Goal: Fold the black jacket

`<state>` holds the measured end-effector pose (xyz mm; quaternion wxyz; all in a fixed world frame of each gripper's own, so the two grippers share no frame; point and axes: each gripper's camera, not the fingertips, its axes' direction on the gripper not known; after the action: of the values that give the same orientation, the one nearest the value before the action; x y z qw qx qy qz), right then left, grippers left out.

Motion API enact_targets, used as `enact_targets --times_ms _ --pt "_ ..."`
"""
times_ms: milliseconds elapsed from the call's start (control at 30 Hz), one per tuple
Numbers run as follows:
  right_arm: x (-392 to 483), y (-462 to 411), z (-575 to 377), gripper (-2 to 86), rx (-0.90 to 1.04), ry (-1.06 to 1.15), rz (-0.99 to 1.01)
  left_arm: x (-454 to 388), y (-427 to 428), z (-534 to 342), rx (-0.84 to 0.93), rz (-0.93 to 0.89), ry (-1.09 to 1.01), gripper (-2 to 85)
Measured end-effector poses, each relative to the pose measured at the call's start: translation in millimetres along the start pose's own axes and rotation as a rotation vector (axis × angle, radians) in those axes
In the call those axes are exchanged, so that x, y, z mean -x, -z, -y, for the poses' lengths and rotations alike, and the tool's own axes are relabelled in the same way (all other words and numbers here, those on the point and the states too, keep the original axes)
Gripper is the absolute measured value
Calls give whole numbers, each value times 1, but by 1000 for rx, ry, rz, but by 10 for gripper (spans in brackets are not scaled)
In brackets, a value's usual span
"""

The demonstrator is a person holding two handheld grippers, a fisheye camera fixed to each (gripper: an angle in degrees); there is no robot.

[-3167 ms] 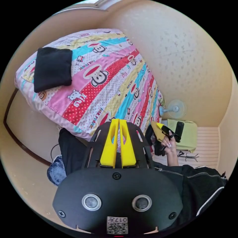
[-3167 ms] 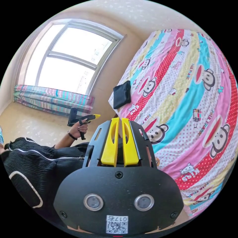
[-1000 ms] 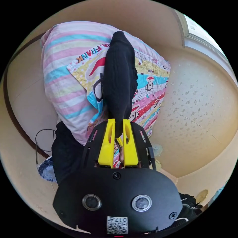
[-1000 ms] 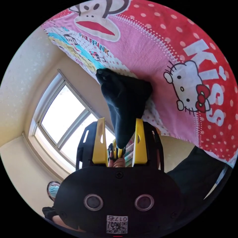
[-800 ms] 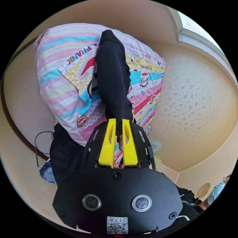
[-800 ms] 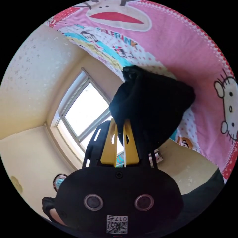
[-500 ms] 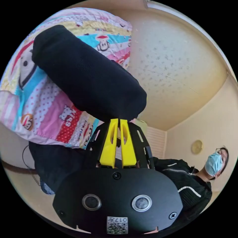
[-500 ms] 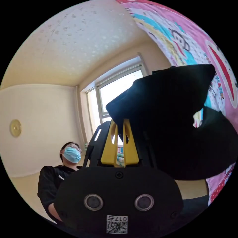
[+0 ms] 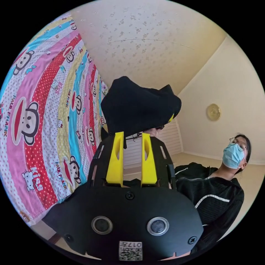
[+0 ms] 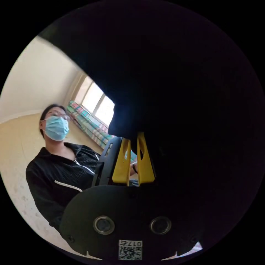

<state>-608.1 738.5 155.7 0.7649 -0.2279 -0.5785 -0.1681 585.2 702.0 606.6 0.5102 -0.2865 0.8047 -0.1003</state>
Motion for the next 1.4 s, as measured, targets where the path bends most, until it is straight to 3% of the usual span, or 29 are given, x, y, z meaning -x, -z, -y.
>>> enact_targets --times_ms 233,333,467,667,800,867,933,1000,1133,1200,1267,1333,1400 --pt "-217 -54 -148 68 43 -647 54 37 -26 -42 31 167 228 98" --pt "-274 -70 -236 99 -78 -915 104 50 -29 -66 38 278 325 101" --pt "-265 -54 -299 67 -358 -773 437 71 -57 -53 125 436 298 112" --pt "-222 27 -316 80 -213 -740 127 116 -140 52 225 612 126 155" --pt "-198 67 -298 82 -262 -683 95 139 -198 144 223 925 -94 198" --pt "-187 82 -286 81 -320 -639 101 163 -228 174 288 975 -124 196" --pt "-184 85 -280 83 -342 -626 116 193 -259 197 439 855 -38 156" --pt "-180 87 -273 84 -370 -601 135 196 -293 204 545 584 -47 47" --pt "-153 94 -248 81 -476 -448 134 155 -335 158 714 345 -198 43" --pt "-143 96 -234 81 -502 -390 105 148 -342 108 909 127 -167 40" --pt "-138 95 -208 82 -454 -346 44 151 -331 74 954 -22 -85 39" --pt "-137 91 -185 85 -386 -310 -38 157 -315 42 1007 -92 -18 39" --pt "-142 89 -161 91 -329 -287 -137 166 -289 11 1086 -28 35 39"
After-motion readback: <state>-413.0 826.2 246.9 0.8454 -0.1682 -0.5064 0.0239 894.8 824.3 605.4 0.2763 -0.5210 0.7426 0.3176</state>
